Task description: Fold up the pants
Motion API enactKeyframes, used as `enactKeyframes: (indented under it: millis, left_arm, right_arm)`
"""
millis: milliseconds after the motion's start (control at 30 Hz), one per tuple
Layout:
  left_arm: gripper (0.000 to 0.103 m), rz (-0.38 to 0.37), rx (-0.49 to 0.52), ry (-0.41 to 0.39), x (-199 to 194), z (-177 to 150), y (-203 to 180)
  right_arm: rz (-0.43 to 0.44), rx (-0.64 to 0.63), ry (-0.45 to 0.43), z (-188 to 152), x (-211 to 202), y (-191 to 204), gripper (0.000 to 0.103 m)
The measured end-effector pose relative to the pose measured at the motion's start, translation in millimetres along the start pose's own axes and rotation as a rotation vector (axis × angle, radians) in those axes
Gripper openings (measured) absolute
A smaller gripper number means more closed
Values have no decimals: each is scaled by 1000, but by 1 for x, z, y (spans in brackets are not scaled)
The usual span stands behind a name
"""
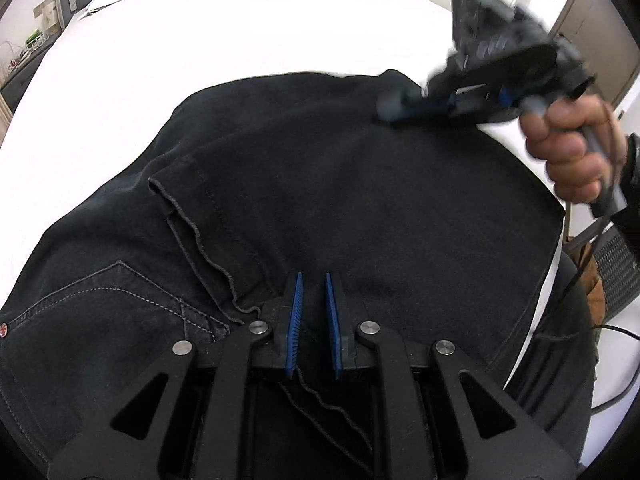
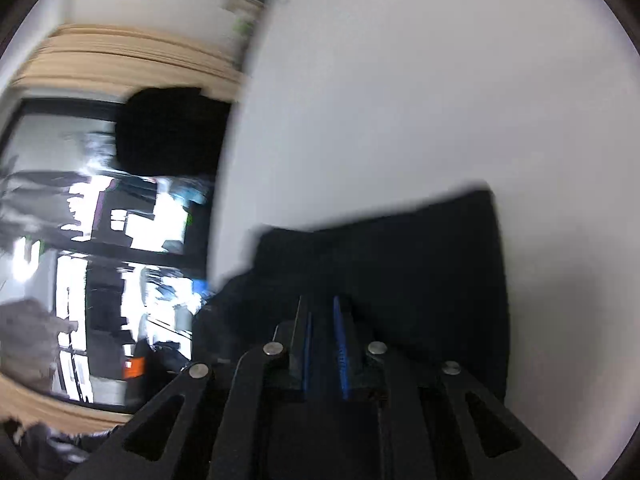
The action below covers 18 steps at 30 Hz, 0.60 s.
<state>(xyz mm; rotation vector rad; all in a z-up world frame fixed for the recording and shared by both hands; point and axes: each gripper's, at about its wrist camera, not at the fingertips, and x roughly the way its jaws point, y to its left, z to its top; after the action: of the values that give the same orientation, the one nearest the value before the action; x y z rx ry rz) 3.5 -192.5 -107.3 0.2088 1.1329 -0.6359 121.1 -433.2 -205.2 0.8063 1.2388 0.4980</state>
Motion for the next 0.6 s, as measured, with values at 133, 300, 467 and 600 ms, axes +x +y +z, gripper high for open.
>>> enactKeyframes:
  millis: [133,300,467,600]
  left_arm:
    - [12,4,10,-8,-4,-8,9]
    - [12,8,15,-17,-10,-14,19]
    - [12,11,18,-23,-14,-21,27]
    - [12,8,15,-24,-12,-22,29]
  right_arm:
    - [37,2,-12,-30,-13,-9,0]
    - [26,-15,23,-81,-31,-12,1]
    - [48,9,-18,-120,-50,-19,1]
    - [79,62,-57,-146,-54,-27,1]
